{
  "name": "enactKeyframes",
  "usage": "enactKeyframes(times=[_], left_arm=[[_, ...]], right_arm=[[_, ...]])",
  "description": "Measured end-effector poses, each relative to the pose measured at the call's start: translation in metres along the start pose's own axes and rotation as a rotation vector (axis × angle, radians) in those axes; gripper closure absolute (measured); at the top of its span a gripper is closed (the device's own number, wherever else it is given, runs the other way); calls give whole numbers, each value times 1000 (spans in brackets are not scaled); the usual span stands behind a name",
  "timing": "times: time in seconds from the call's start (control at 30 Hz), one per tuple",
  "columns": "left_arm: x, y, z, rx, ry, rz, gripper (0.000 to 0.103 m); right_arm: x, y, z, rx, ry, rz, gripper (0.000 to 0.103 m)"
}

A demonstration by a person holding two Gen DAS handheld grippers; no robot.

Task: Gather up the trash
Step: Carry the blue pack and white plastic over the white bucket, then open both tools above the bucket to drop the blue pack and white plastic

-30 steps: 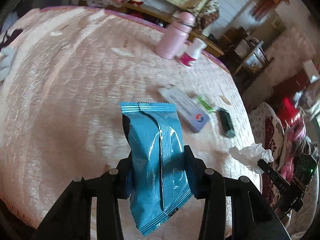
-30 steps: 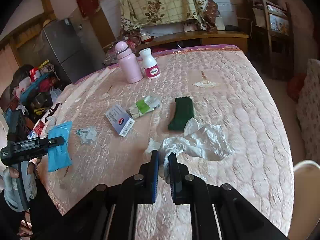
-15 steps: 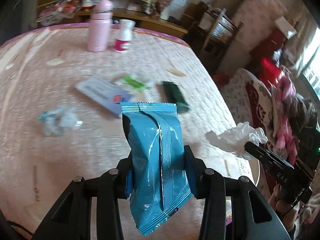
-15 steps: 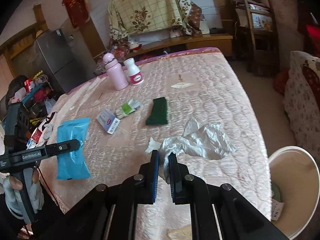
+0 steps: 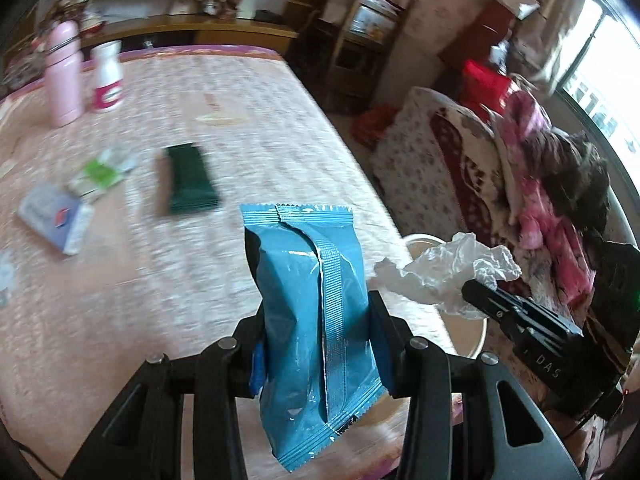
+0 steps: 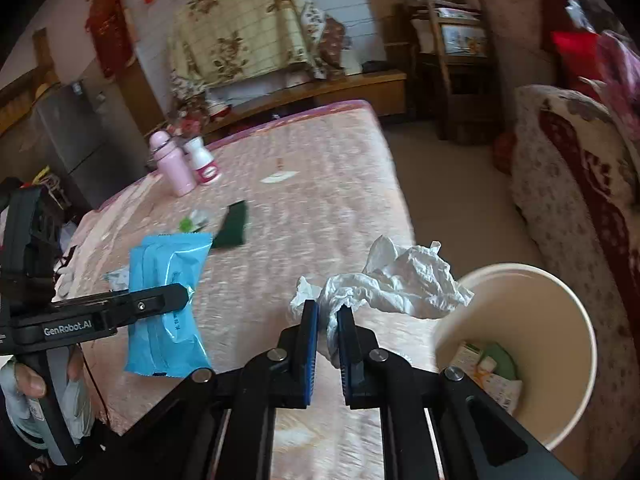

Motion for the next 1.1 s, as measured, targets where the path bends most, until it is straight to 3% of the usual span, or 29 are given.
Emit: enactKeyframes(times=[0.53, 1.1], left_arm=[[113, -33, 60, -56, 41, 164, 58], [160, -42, 102, -96, 30, 234, 58]], right_arm=[[103, 28, -38, 24, 157, 154, 92], [167, 50, -40, 13, 203, 300, 92]])
Point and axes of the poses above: each gripper's, at about its wrist camera, not at the fingertips, and z roughly the way its jaws point, x to its right, y to its underside, the point moved 5 cm from there along z, roughly the way its jaws point, and after that the axes turned 15 degrees about -x, right-handed, at the moved point
